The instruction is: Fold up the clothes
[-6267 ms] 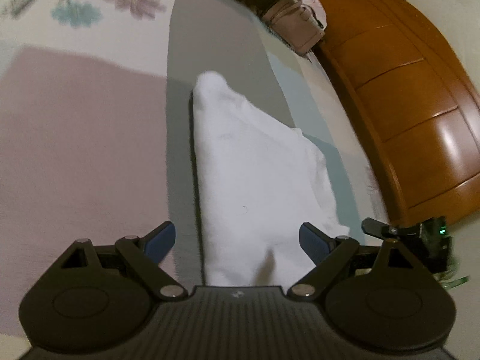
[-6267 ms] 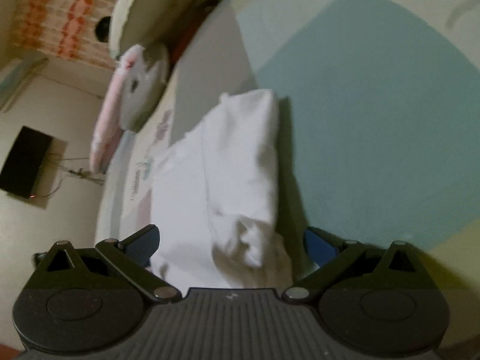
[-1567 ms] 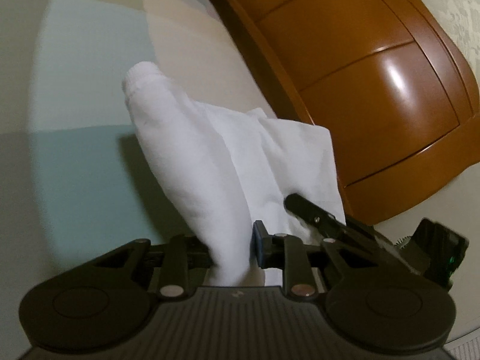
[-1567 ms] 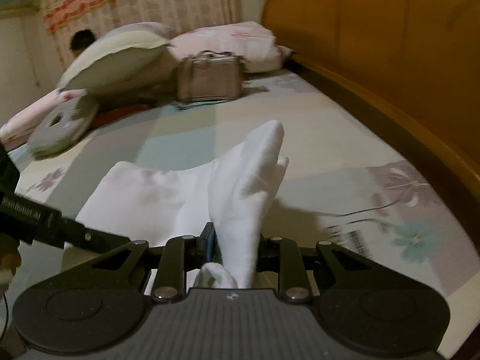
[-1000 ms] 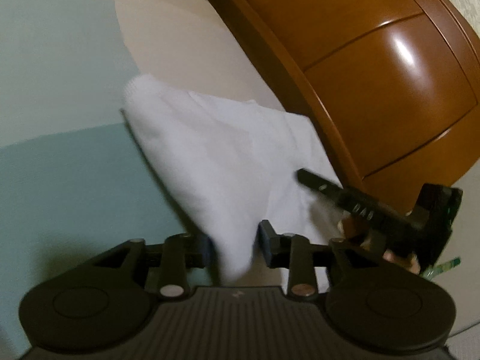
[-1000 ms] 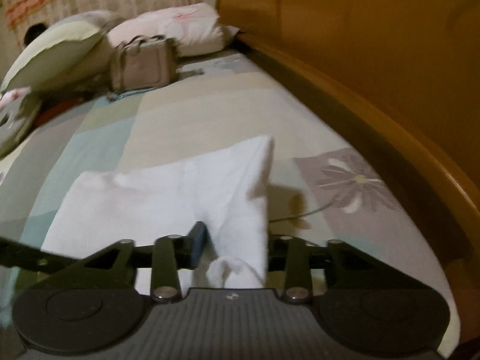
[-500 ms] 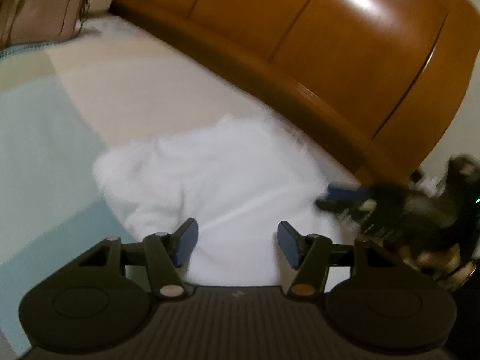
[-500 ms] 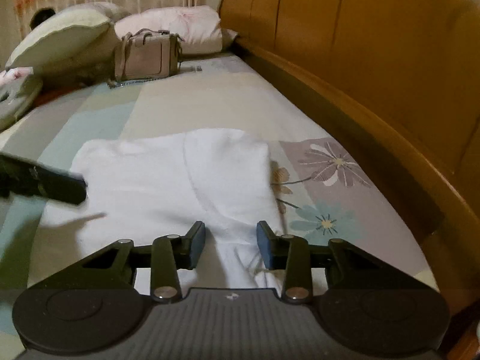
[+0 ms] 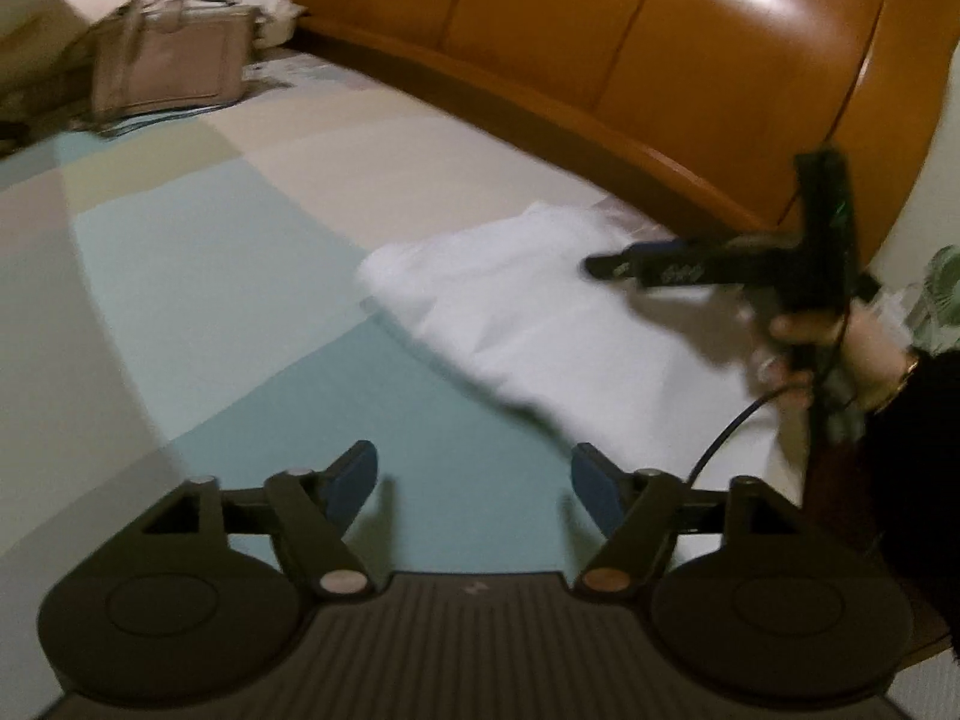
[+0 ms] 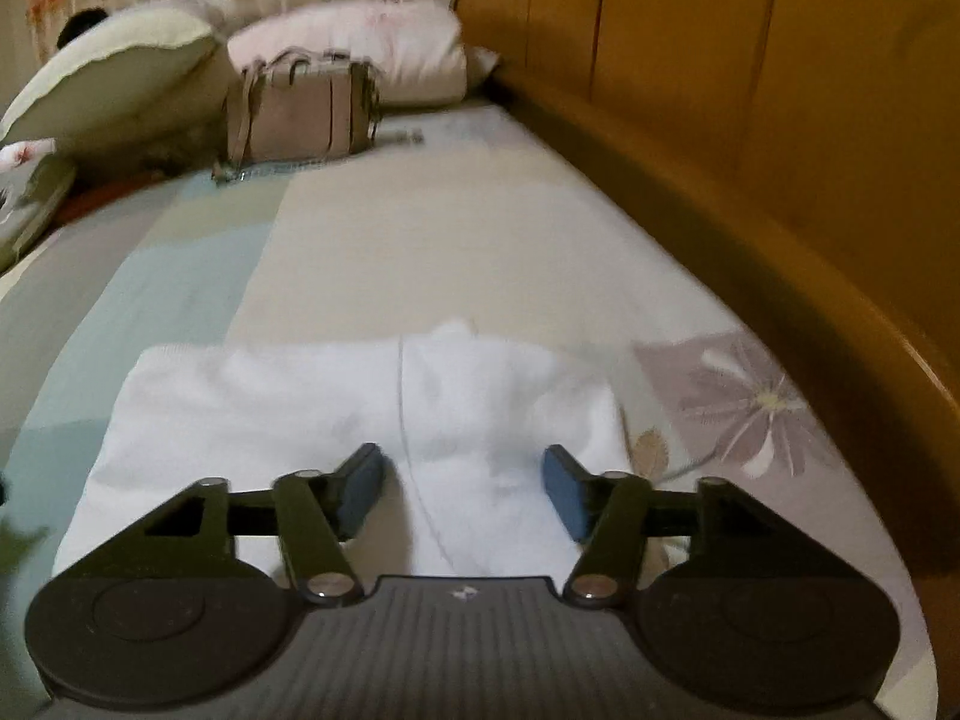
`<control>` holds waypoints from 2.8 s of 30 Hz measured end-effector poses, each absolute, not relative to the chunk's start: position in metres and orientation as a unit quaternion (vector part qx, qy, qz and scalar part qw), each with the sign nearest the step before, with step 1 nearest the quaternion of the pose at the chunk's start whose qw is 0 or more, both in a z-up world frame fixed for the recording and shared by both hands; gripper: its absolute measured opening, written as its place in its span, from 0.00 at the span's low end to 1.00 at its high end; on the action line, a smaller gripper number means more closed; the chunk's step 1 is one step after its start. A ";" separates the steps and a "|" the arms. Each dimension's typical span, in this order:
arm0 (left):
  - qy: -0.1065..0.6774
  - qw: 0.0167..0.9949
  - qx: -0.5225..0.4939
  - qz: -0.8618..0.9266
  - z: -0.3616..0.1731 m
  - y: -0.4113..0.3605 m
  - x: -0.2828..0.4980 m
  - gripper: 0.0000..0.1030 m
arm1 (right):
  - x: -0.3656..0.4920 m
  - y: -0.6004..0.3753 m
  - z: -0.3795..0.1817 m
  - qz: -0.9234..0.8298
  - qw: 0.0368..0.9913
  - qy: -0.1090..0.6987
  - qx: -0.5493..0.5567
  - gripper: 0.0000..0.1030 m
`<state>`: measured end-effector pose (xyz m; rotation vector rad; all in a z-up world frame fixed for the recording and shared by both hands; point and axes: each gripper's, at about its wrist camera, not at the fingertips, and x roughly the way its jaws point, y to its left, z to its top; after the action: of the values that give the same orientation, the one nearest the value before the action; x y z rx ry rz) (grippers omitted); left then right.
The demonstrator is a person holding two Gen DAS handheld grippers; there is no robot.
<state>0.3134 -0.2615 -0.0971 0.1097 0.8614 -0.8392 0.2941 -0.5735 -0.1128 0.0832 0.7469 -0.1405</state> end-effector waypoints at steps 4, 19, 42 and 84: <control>0.391 0.845 0.082 -0.356 -0.098 -0.243 0.305 0.73 | 0.277 -0.539 -0.090 -0.030 0.943 0.333 0.008 0.72; 0.390 0.870 0.066 -0.295 -0.088 -0.179 0.288 0.83 | 0.275 -0.481 -0.087 -0.002 0.942 0.334 -0.034 0.81; 0.365 0.867 0.152 -0.304 -0.097 -0.204 0.241 0.89 | 0.171 -0.509 -0.132 -0.064 0.923 0.380 -0.005 0.95; 0.332 0.901 0.069 -0.269 -0.058 -0.163 0.191 0.98 | 0.144 -0.486 -0.141 -0.089 0.903 0.399 0.131 1.00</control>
<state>0.1912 -0.1633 -0.0580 0.1427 0.6865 -0.5572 0.1439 -0.4857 -0.1412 0.2714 0.8247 -0.1830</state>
